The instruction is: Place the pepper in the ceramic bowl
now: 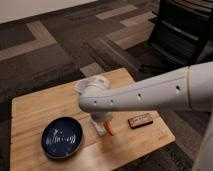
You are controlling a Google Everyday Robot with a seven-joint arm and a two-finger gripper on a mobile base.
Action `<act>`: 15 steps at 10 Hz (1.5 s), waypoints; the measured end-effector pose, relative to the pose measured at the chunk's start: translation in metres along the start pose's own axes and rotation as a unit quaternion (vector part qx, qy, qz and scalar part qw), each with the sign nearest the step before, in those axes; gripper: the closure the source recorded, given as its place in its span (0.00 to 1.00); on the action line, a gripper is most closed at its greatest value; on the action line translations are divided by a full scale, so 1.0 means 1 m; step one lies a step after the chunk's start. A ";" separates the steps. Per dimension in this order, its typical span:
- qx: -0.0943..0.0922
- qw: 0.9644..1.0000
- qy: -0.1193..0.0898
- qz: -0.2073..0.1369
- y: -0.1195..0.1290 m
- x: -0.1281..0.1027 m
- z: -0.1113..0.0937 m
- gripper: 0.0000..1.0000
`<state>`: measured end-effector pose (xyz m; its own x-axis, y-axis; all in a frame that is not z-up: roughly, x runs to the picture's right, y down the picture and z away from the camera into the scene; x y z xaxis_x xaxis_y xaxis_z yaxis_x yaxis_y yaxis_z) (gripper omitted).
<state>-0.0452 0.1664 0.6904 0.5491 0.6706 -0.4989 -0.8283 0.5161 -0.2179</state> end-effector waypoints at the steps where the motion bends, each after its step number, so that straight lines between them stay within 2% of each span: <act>1: -0.003 1.000 -0.002 -0.028 0.018 -0.011 -0.002 1.00; 2: -0.011 0.998 -0.006 -0.063 0.045 -0.027 -0.005 1.00; 3: -0.018 0.996 -0.010 -0.083 0.061 -0.035 -0.006 1.00; 4: -0.033 0.991 -0.018 -0.132 0.100 -0.047 -0.012 1.00; 5: -0.040 0.987 -0.021 -0.155 0.115 -0.050 -0.015 1.00; 7: -0.065 0.975 -0.019 -0.213 0.158 -0.047 -0.018 1.00; 8: -0.072 0.972 -0.019 -0.222 0.166 -0.046 -0.019 1.00; 9: -0.072 0.972 -0.019 -0.221 0.164 -0.046 -0.019 0.94; 11: -0.071 0.972 -0.019 -0.222 0.165 -0.046 -0.019 0.72; 14: -0.072 0.972 -0.018 -0.222 0.165 -0.045 -0.019 0.32; 15: -0.072 0.972 -0.018 -0.221 0.165 -0.045 -0.019 0.22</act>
<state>-0.2085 0.2111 0.6616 0.8568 0.4188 -0.3009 -0.5155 0.6804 -0.5210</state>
